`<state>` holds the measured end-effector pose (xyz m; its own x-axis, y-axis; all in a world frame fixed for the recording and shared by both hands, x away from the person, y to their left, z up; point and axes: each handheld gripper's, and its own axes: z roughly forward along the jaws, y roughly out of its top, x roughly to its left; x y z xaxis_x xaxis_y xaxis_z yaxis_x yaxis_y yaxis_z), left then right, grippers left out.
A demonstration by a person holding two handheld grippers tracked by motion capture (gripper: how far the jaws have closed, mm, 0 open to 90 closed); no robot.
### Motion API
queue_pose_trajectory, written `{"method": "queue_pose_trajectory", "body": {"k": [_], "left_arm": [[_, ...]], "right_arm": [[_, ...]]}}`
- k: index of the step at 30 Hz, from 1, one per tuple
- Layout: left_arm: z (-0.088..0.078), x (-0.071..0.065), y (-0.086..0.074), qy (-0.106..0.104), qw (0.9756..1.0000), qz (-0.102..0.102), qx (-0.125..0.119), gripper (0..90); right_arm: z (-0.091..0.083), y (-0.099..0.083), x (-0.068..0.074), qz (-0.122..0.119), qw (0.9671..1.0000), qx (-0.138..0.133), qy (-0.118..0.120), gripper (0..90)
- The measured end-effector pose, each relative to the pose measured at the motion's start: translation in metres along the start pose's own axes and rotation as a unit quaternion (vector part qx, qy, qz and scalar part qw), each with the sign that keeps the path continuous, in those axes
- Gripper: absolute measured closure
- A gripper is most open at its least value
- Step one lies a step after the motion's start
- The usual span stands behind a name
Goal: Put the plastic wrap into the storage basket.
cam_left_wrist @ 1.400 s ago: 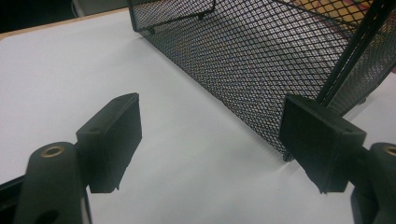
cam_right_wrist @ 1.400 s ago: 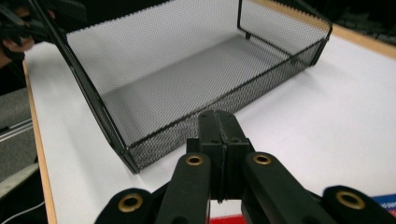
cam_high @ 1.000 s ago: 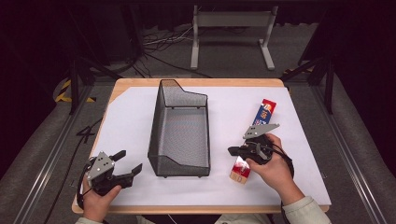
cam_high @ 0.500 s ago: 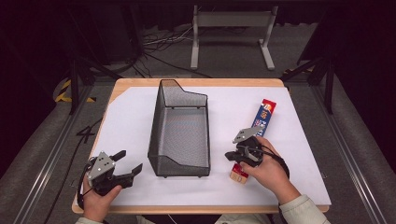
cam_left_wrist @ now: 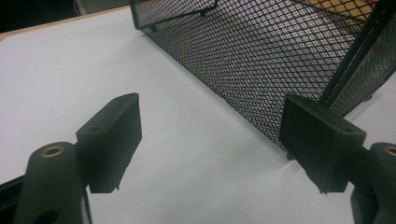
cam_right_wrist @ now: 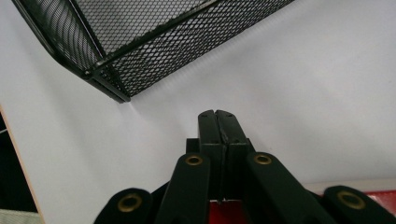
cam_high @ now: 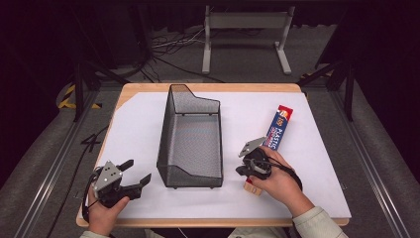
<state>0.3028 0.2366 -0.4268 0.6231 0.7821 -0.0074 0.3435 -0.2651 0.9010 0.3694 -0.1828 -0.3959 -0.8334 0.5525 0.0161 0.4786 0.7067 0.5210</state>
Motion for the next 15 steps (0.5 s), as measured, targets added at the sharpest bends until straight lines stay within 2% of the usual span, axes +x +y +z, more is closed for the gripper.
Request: {"method": "queue_pose_trajectory", "body": {"k": [9, 15], "left_arm": [[0.0, 0.0004, 0.0, 0.0, 1.0, 0.0, -0.001, 22.1], [-0.0006, 0.0009, -0.0001, 0.0, 1.0, -0.001, -0.002, 22.2]], "right_arm": [[0.0043, -0.0014, -0.0012, 0.007, 0.9997, 0.024, 0.002, 90.0], [0.0021, -0.0004, 0.0012, 0.001, 0.9991, 0.042, -0.001, 90.0]]}}
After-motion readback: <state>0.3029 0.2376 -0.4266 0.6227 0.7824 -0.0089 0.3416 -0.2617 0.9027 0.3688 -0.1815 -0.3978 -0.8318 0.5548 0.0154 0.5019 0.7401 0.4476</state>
